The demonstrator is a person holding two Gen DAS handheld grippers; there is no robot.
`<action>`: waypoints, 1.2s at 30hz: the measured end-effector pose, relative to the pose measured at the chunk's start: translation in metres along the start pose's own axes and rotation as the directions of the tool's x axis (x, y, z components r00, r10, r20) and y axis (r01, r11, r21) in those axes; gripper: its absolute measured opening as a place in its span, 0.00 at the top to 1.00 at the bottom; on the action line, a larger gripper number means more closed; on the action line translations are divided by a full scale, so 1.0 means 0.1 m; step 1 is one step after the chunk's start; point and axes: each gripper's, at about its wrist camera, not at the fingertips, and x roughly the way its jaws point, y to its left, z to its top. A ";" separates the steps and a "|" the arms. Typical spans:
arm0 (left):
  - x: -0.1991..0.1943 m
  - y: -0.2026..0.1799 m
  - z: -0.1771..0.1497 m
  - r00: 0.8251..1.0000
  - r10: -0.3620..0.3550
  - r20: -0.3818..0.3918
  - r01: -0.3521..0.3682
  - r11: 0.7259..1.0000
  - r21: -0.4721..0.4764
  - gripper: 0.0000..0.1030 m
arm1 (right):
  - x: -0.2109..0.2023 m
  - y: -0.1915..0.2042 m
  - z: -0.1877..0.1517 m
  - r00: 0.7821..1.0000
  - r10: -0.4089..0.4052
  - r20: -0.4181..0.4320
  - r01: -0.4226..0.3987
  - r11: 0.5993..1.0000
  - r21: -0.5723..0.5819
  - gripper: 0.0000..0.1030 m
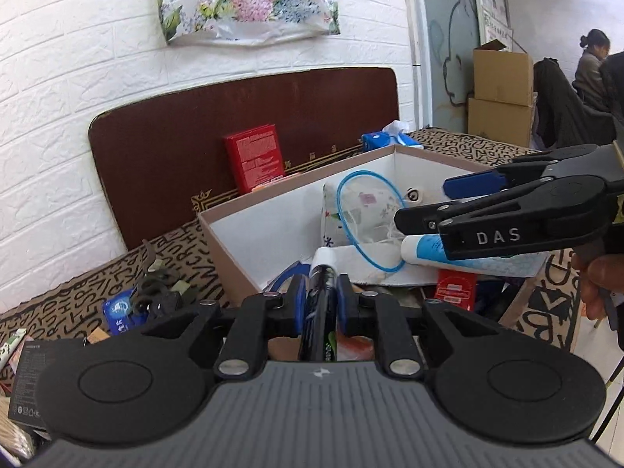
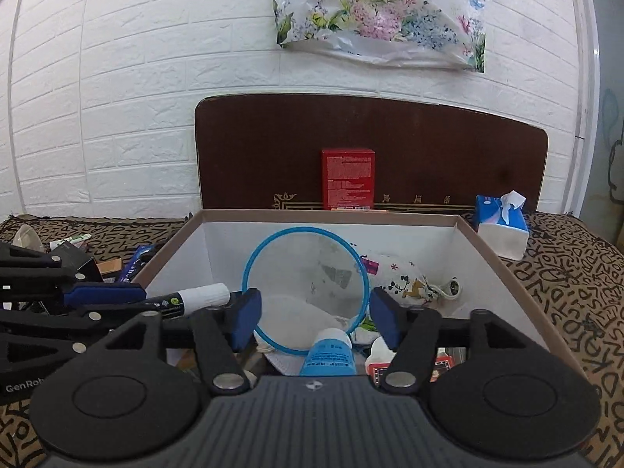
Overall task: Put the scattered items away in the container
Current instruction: 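Open both grippers to drop the marker and tube into the container, then move both empty grippers back over the table items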
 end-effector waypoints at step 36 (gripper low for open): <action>-1.10 1.63 -1.40 0.813 0.524 -0.254 -0.575 0.792 -0.205 0.21 | -0.08 2.43 -0.50 0.891 0.433 -0.139 -0.451 0.880 -0.148 0.00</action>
